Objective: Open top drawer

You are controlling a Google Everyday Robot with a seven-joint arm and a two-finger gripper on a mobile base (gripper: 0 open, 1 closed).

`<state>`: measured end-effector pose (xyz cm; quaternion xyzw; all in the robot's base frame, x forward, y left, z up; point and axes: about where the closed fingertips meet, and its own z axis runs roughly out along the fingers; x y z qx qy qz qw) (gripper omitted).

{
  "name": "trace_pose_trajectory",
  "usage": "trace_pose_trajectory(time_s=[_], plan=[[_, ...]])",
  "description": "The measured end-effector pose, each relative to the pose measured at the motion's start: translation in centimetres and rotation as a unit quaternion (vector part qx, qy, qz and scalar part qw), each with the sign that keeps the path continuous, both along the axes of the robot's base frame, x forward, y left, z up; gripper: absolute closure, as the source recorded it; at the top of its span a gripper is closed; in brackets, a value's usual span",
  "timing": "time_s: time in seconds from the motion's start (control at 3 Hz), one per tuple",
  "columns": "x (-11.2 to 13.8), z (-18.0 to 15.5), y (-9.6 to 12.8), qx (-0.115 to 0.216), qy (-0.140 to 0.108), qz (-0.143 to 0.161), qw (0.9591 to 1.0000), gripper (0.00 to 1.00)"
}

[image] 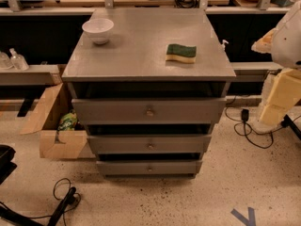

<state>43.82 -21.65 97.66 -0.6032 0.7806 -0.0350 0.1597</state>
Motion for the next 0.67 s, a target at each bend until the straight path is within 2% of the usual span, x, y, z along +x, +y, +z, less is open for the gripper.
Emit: trace_pose_trajectory(time_s=[0.33,0.67], plan=[[0.0,0.0,0.0,0.0,0.0,0.0,1.0,0.0],[0.2,-1.6,0.7,0.003,-0.006,-0.004,1.0,0.0]])
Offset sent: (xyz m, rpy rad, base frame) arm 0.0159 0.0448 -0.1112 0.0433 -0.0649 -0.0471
